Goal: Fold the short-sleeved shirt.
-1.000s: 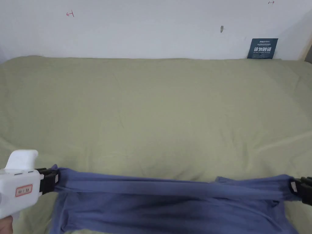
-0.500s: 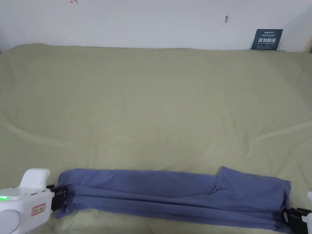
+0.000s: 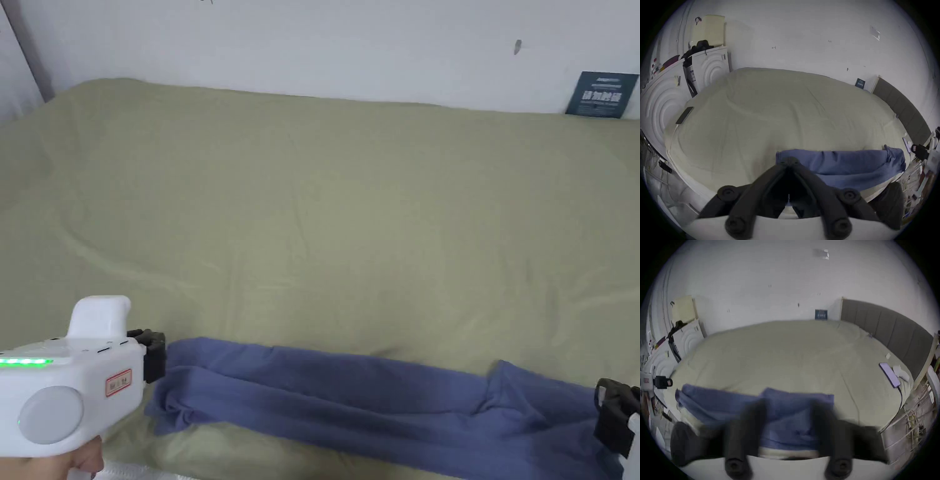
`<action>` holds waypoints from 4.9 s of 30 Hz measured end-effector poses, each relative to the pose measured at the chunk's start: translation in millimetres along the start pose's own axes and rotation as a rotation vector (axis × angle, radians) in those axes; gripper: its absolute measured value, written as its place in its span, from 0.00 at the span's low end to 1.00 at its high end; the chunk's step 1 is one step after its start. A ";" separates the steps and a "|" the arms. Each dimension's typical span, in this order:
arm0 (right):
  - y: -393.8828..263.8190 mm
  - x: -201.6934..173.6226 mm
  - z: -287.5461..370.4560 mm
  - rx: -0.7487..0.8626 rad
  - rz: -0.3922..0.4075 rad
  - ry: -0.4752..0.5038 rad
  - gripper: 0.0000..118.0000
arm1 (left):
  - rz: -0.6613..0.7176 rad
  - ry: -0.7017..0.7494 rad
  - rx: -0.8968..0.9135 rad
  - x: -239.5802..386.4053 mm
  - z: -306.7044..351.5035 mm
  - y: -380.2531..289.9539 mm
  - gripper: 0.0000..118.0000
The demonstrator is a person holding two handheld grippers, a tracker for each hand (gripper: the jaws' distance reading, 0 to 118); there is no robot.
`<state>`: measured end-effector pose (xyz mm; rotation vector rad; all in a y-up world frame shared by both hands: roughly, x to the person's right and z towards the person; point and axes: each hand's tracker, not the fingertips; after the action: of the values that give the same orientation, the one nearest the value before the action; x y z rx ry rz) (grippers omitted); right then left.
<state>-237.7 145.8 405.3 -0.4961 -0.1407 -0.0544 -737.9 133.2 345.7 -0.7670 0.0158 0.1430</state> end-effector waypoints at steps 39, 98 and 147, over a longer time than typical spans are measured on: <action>-6.9 -54.6 18.5 0.020 0.033 0.057 0.00 | 0.428 -0.626 -0.505 -48.2 -105.8 -0.4 0.07; -6.1 -15.5 37.4 0.020 -0.044 0.082 0.00 | 0.096 -0.658 -0.575 189.3 -105.9 -63.0 0.00; 27.9 -28.1 24.9 0.104 0.058 0.098 0.00 | 0.238 -0.274 -0.249 -34.5 -21.0 42.4 0.07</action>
<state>-266.1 182.7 409.7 -0.3924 -0.0325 -0.0141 -776.9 144.6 303.5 -0.9877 -0.1741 0.4823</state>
